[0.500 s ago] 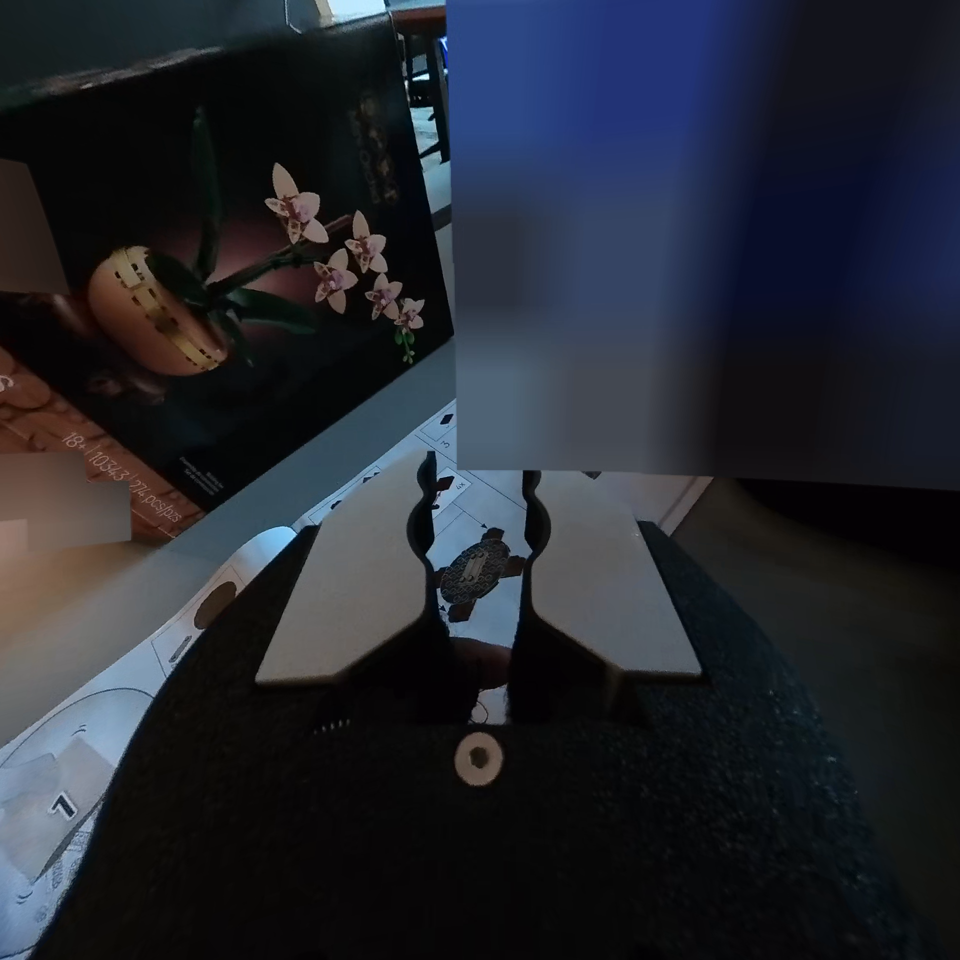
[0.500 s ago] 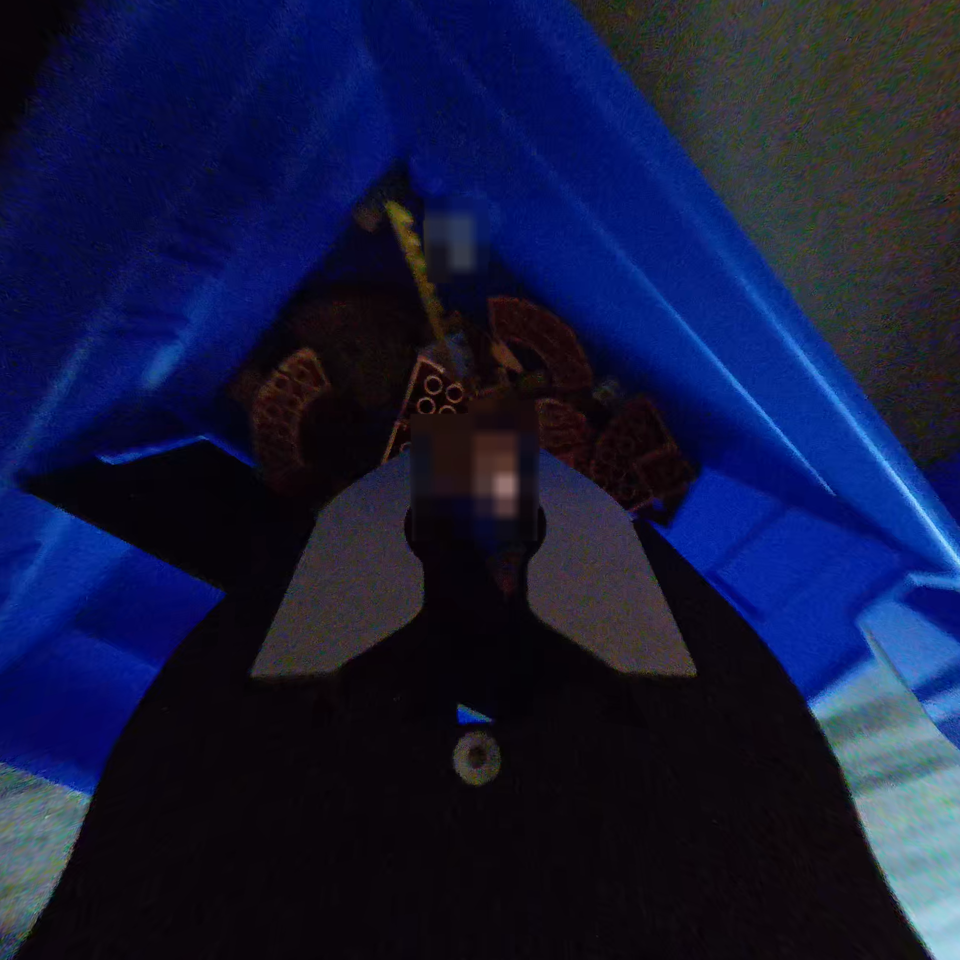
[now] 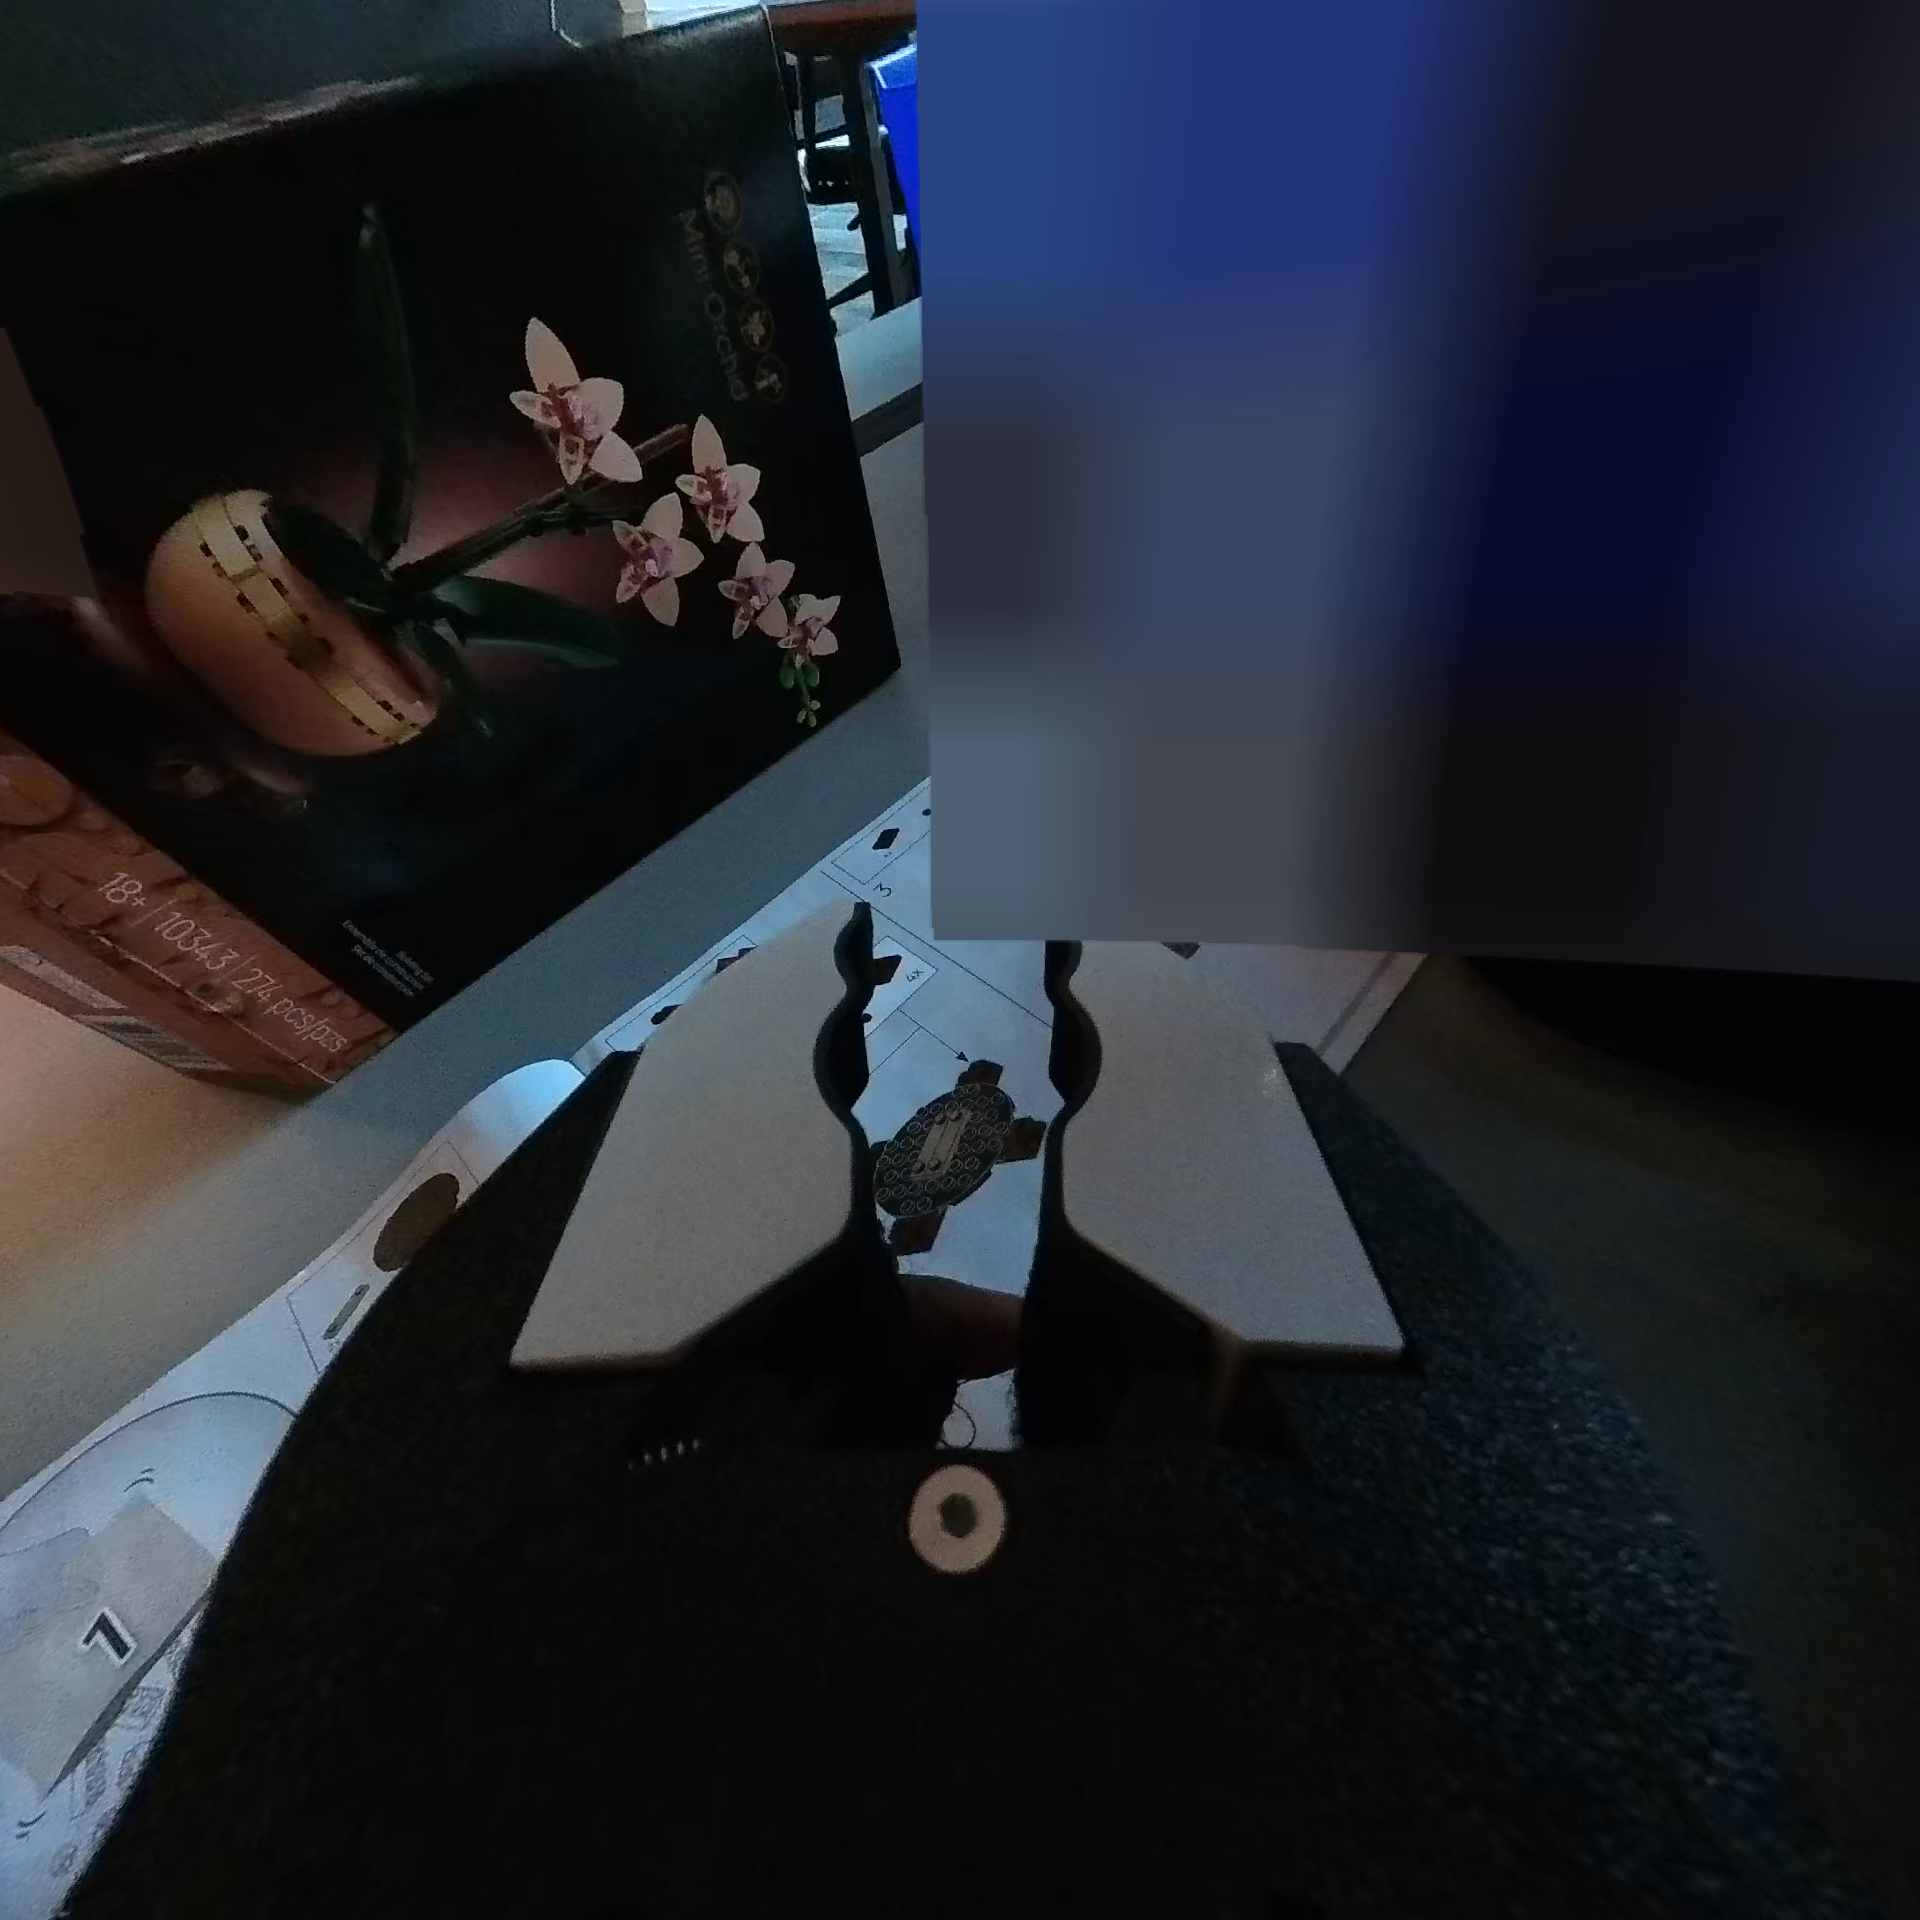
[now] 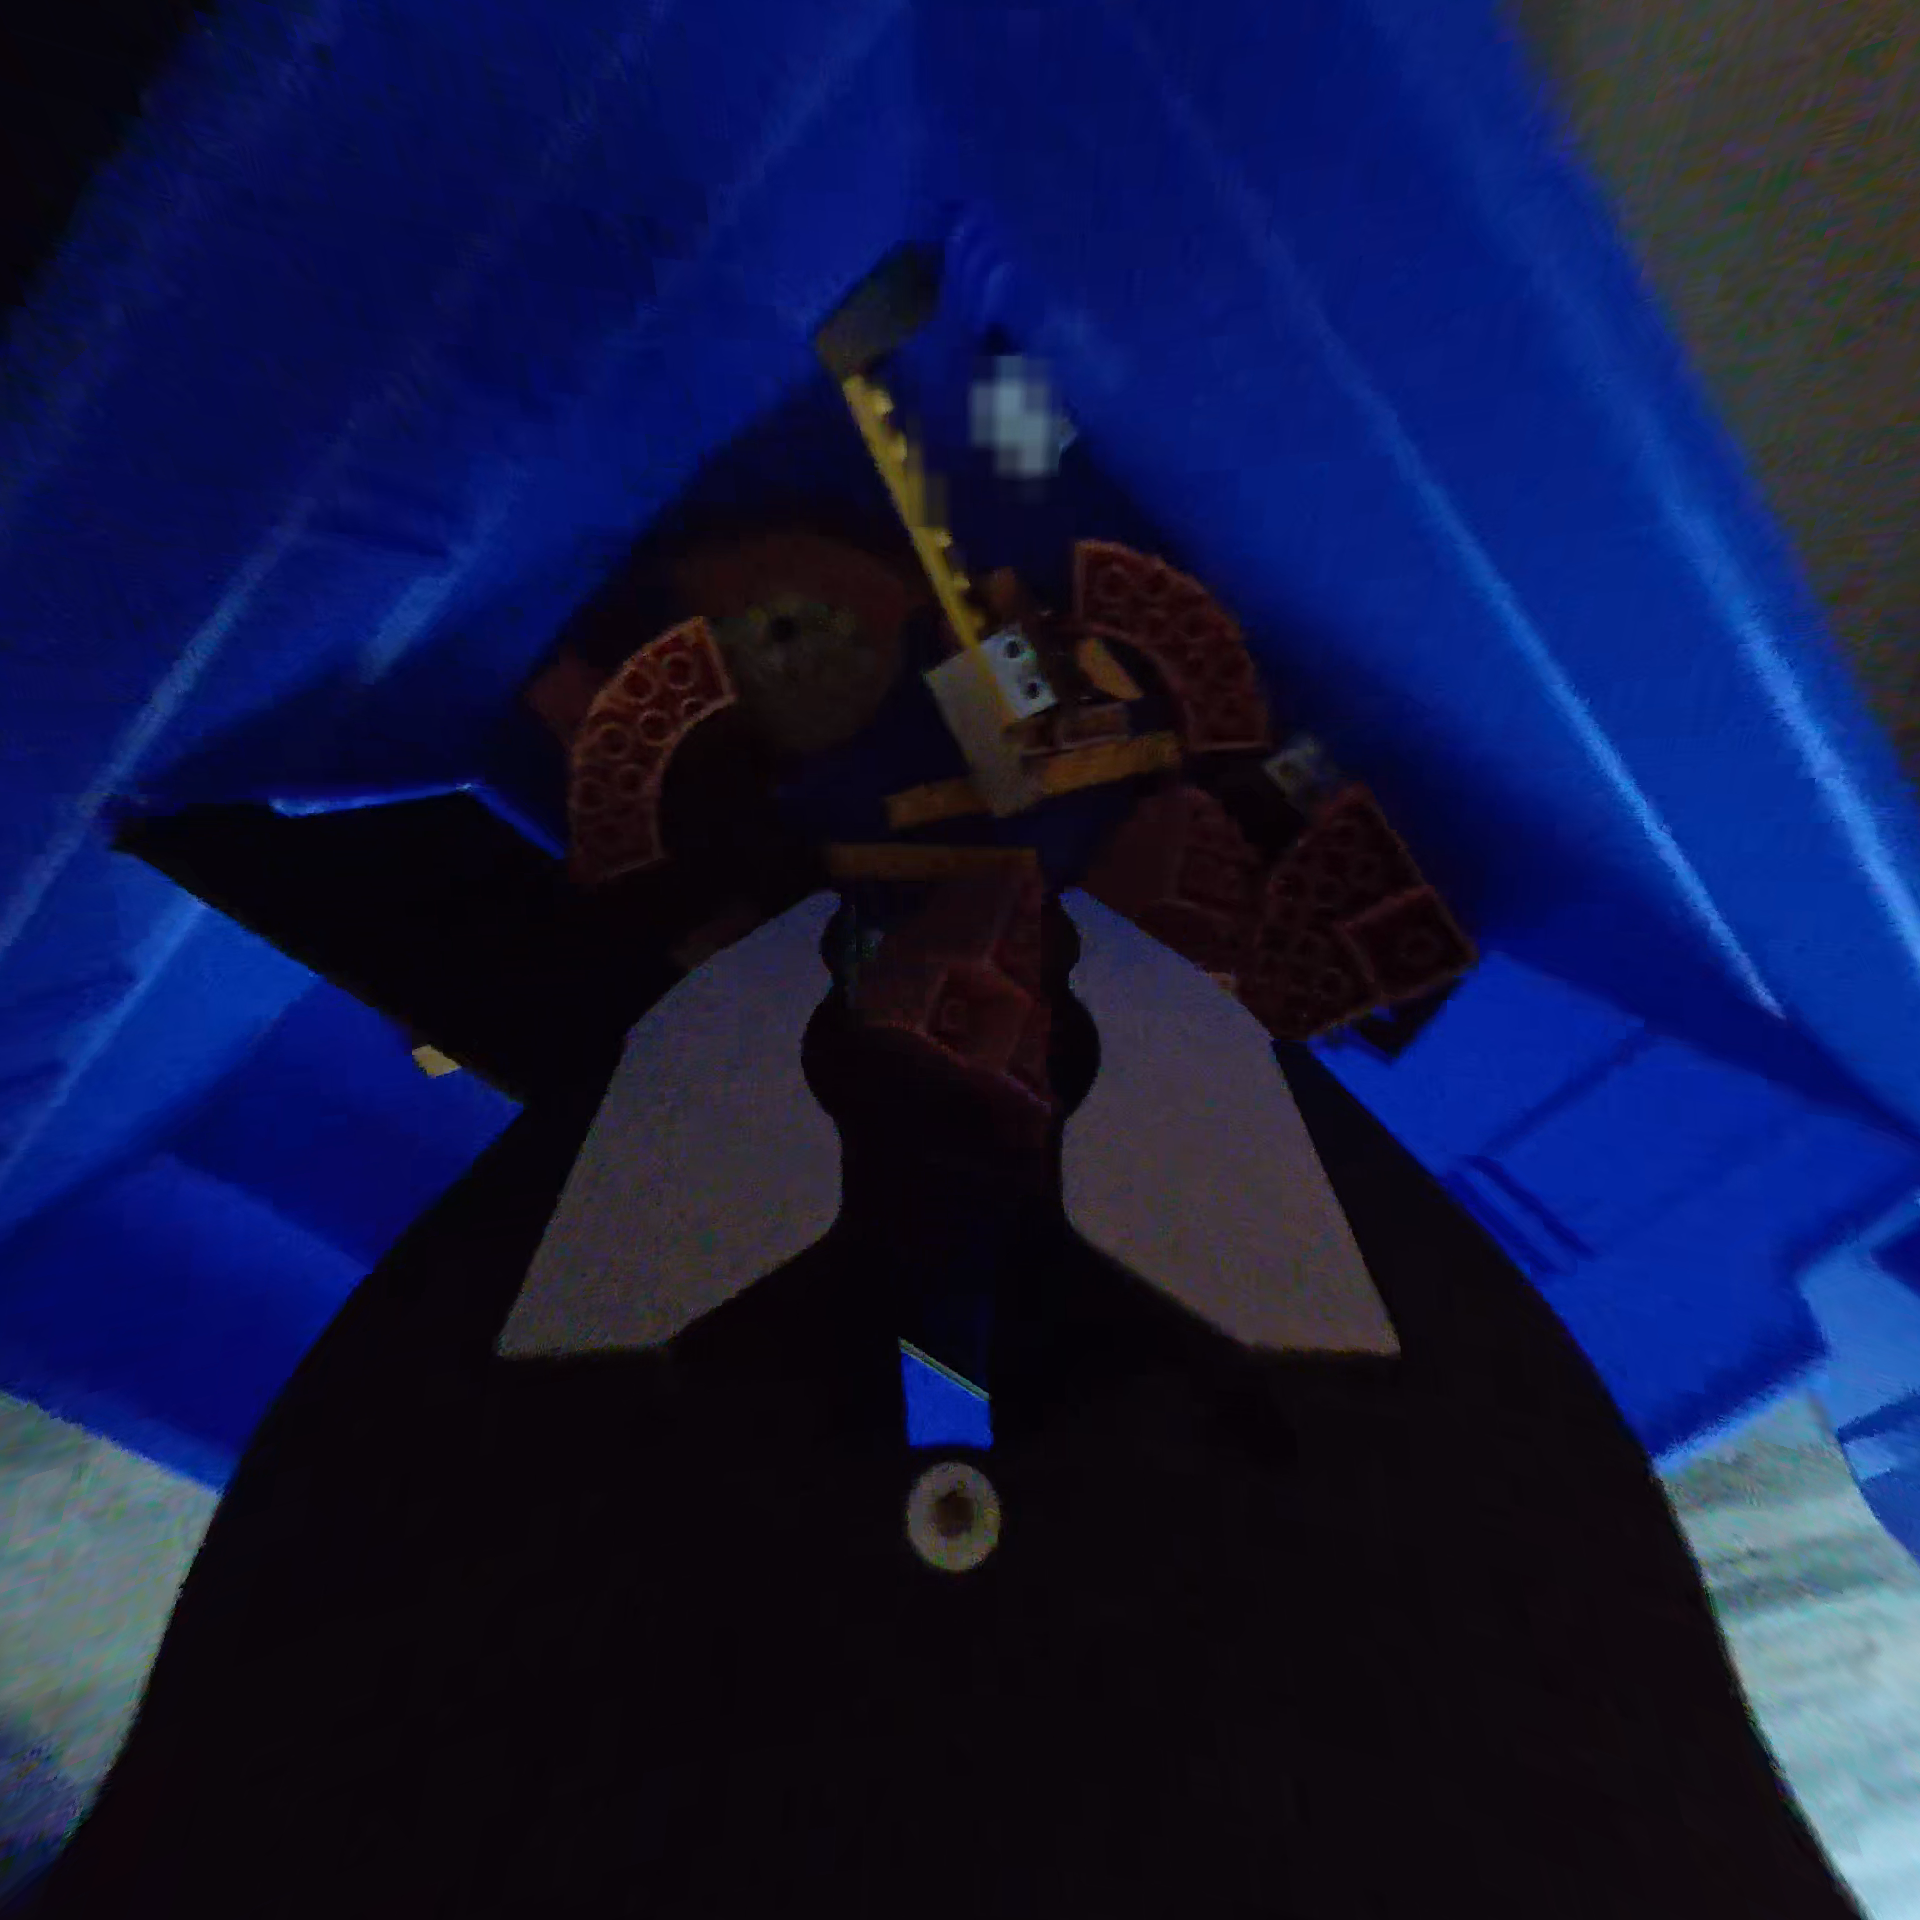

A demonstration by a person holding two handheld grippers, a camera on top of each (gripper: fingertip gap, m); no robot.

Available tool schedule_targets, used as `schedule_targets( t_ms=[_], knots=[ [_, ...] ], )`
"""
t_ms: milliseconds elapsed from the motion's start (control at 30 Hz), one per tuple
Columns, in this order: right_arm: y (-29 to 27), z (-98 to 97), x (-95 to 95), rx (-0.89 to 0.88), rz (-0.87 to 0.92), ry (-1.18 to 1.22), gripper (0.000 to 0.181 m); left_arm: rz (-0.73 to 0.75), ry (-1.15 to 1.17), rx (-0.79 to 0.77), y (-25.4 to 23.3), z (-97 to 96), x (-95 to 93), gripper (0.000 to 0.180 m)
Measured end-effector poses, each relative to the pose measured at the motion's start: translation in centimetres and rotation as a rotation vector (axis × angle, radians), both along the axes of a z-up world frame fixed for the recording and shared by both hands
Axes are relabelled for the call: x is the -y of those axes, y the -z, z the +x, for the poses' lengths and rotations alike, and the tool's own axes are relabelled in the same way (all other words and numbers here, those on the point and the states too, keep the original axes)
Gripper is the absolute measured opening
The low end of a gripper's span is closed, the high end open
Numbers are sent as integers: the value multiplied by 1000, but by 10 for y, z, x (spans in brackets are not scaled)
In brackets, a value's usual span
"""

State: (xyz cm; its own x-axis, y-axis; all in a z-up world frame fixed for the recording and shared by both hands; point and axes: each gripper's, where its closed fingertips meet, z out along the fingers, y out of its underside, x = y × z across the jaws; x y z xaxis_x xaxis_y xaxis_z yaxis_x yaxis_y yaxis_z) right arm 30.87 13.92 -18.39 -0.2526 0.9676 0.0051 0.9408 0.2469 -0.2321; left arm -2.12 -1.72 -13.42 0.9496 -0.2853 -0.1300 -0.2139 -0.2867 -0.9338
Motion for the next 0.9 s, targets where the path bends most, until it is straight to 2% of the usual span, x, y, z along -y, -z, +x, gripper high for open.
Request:
schedule_targets(
  t_ms=[233,300,367,433,600,667,733,900],
  knots=[
    [23,6,16,179,-60,-123,33,-1,-2,-2,0,0,0,31],
    [19,-3,14,129,-59,-115,25,3,-6,0,0,-1,1,31],
    [9,-25,-1,-23,-26,-26,9,7,-12,1,-1,-2,2,31],
    [2,-39,-10,-123,-15,11,8,10,-15,5,-1,-3,3,30],
    [18,-38,-13,-73,89,-162,13,14,-21,9,0,-4,5,31],
    [21,-41,-12,-80,83,-175,13,19,-25,17,-1,-5,6,30],
    [19,-45,-16,-110,101,-184,4,26,-27,25,-3,-6,6,30],
    [8,-42,-21,-197,96,-144,3,64,15,17,-15,1,5,33]
  ],
)
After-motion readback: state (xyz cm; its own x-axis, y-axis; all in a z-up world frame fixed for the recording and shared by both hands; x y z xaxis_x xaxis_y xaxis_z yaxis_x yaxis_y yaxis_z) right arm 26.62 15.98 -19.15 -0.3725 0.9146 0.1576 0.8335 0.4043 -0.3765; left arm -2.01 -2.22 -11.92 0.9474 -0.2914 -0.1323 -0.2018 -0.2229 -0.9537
